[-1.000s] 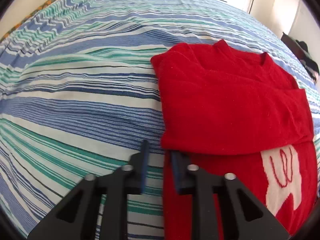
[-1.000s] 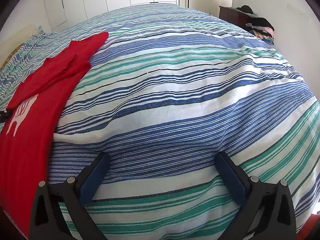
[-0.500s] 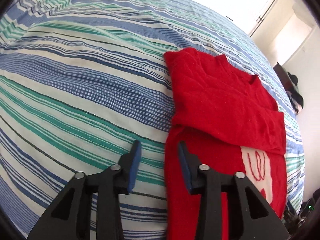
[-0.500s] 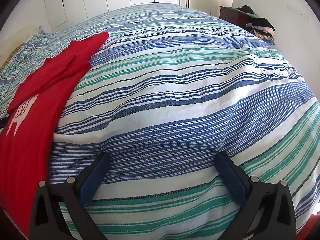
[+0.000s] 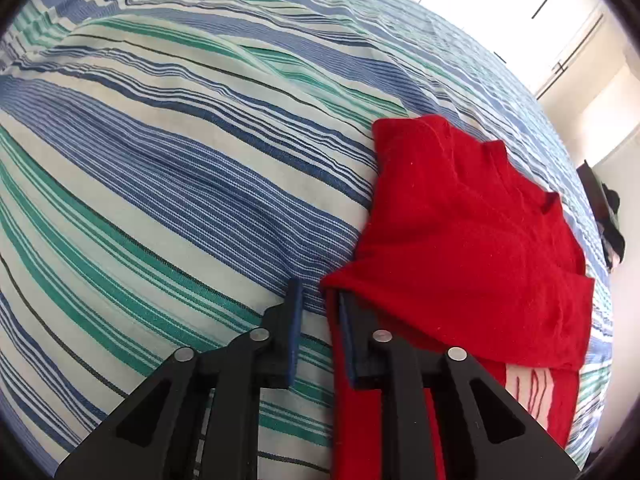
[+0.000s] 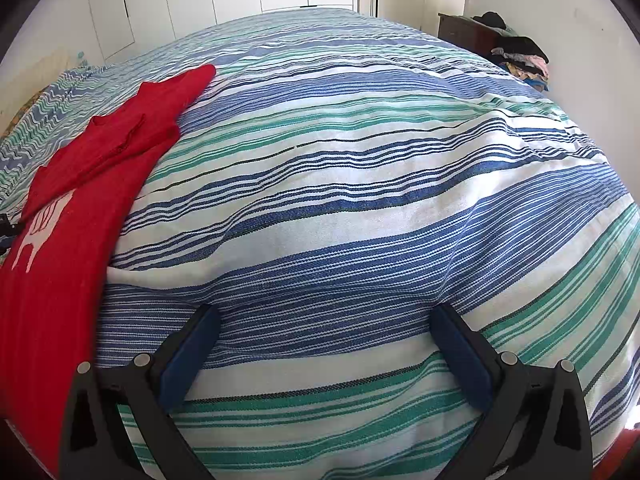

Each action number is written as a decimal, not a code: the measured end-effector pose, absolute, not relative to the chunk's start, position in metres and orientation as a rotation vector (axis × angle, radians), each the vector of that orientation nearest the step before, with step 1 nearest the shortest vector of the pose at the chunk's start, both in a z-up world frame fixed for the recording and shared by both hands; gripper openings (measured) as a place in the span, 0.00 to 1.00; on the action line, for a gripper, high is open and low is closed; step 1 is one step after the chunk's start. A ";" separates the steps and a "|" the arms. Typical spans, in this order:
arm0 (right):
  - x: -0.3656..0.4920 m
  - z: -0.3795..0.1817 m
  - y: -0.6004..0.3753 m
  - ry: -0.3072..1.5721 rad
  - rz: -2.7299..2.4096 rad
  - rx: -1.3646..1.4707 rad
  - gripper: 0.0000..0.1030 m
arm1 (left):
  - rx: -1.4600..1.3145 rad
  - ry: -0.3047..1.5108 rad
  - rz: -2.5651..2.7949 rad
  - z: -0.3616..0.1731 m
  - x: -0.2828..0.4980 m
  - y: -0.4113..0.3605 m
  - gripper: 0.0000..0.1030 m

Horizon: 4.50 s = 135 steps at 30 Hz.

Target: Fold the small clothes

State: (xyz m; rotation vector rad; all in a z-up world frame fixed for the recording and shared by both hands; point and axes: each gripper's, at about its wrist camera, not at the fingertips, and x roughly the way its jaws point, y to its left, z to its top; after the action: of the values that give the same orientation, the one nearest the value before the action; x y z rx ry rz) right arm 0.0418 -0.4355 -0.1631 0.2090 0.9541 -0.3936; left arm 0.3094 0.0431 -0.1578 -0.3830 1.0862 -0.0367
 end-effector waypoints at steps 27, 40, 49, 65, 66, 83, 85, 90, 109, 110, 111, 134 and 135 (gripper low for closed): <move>0.040 -0.164 -0.435 0.942 -0.397 0.198 1.00 | -0.147 0.979 -0.053 -0.130 0.118 0.042 0.84; 0.036 -0.164 -0.433 0.931 -0.399 0.186 1.00 | -0.092 0.964 -0.024 -0.150 0.123 0.048 0.97; 0.036 -0.165 -0.432 0.925 -0.401 0.182 1.00 | -0.079 0.971 -0.029 -0.154 0.122 0.046 0.99; 0.035 -0.165 -0.431 0.909 -0.402 0.179 1.00 | -0.072 0.836 -0.019 -0.111 0.101 0.053 0.97; 0.035 -0.165 -0.430 0.902 -0.402 0.176 1.00 | -0.065 0.820 -0.029 -0.106 0.097 0.051 0.97; 0.035 -0.165 -0.428 0.887 -0.404 0.165 1.00 | 0.144 0.839 -0.281 -0.113 0.065 -0.025 0.97; 0.035 -0.164 -0.428 0.886 -0.406 0.163 1.00 | 0.187 0.889 -0.308 -0.125 0.066 -0.034 0.97; 0.034 -0.164 -0.427 0.884 -0.406 0.158 1.00 | 0.239 0.948 -0.335 -0.142 0.065 -0.046 0.98; 0.033 -0.165 -0.426 0.882 -0.406 0.156 1.00 | 0.199 0.994 -0.349 -0.149 0.071 -0.040 1.00; 0.034 -0.165 -0.427 0.886 -0.403 0.158 1.00 | 0.201 0.996 -0.350 -0.150 0.071 -0.040 1.00; 0.034 -0.164 -0.428 0.895 -0.396 0.164 1.00 | 0.204 0.998 -0.351 -0.150 0.071 -0.039 1.00; 0.004 -0.129 -0.380 1.159 0.291 0.775 0.95 | -0.171 1.210 -0.475 -0.135 0.068 0.022 0.82; 0.002 -0.132 -0.376 1.171 0.302 0.769 0.93 | -0.173 1.226 -0.473 -0.139 0.069 0.020 0.81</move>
State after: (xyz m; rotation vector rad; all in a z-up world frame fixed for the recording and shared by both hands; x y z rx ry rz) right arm 0.0025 -0.3763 -0.1320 0.7695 1.1713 0.3025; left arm 0.0694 0.0197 -0.1393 -0.1726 1.2258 -0.4725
